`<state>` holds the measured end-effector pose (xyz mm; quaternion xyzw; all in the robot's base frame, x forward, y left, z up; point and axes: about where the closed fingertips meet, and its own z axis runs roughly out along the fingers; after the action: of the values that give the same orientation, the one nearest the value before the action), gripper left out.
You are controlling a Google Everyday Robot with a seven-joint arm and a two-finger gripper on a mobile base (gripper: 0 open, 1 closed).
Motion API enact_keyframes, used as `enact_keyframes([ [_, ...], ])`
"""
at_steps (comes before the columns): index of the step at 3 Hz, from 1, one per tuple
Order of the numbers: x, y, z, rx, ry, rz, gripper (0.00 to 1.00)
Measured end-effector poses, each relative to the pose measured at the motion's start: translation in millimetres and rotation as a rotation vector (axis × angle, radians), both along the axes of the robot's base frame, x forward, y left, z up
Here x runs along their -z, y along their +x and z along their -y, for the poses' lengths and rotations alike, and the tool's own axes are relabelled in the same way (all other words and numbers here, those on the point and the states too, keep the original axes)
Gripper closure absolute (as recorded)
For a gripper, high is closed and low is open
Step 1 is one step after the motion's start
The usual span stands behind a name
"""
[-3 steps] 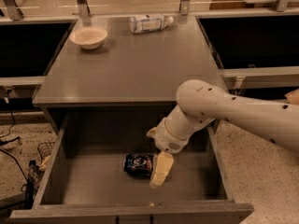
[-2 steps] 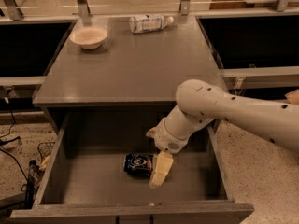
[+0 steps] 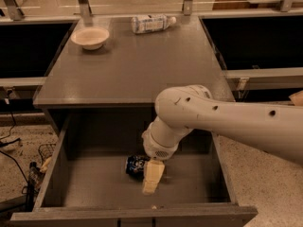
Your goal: Pick pepsi can from top drawer and place on counter
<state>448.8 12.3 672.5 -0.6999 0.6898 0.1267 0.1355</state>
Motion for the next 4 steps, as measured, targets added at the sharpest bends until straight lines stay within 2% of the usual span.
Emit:
enact_keyframes([
  [2, 2, 2, 0, 0.006, 0.015, -0.012, 0.00],
  [4, 21, 12, -4, 0.022, 0.034, -0.039, 0.00],
])
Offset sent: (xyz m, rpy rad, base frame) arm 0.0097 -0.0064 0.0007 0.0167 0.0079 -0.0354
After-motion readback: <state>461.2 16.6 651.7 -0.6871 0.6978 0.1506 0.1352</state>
